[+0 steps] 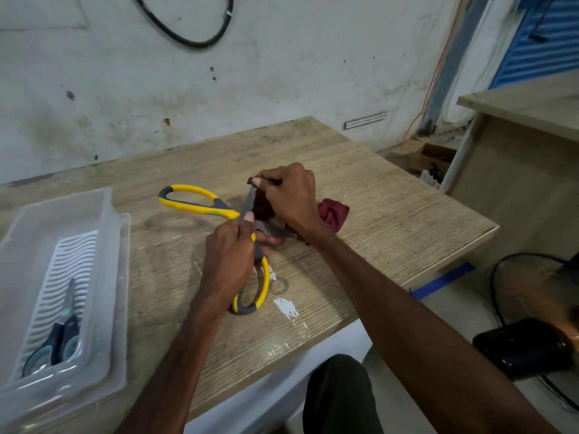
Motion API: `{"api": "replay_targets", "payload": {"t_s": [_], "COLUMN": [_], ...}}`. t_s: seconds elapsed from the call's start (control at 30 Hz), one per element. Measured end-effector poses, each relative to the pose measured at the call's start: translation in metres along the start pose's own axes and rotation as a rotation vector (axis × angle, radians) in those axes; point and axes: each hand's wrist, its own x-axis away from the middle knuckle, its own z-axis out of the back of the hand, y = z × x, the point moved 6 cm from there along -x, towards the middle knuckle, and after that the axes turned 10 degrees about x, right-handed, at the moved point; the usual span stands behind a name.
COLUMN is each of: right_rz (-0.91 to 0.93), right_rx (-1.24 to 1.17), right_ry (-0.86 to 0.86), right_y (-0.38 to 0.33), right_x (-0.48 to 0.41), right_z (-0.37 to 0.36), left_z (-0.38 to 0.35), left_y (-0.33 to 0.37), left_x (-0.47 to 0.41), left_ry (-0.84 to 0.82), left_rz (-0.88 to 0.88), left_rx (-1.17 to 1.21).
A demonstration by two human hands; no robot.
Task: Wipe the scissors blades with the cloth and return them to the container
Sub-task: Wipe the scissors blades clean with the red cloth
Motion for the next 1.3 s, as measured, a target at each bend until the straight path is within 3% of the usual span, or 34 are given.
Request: {"api": "replay_targets", "payload": {"t_s": [0.17, 0.4, 0.57, 0.9, 1.1, 1.23, 1.3], "right_rz": [-0.228, 0.277, 0.419, 0.295, 0.366, 0.252, 0.143], "right_rx": [-0.123, 0.205, 0.537, 0.572, 0.655, 0.765, 0.669], "right_ry": [0.013, -0.198, -0.09, -0.051, -0.014, -0.048, -0.038], "right_y": [0.017, -0.024, -0.033, -0.035, -0.037, -0.006, -0.001], "right_x": [-0.004, 0.04, 0.071, 0.068, 0.071, 0.075, 0.075], "right_z": [0.009, 0.038, 0.032, 0.027, 0.027, 0.047, 0.056], "left_z": [-0.001, 0.005, 0.005, 0.002, 0.005, 0.006, 0.004], "left_y": [-0.001, -0.001, 0.004, -0.006, -0.005, -0.005, -0.005], "left_x": [0.0, -0.003, 0.0, -0.004, -0.002, -0.001, -0.002], "left_ry": [0.008, 0.15, 0.128, 0.115, 0.185, 0.206, 0.205], "left_rz": [0.009, 0.028, 0.022, 0.018, 0.059, 0.068, 0.077], "left_rx": [-0.018, -0.099, -0.214, -0.16, -0.114, -0.07, -0.08]}}
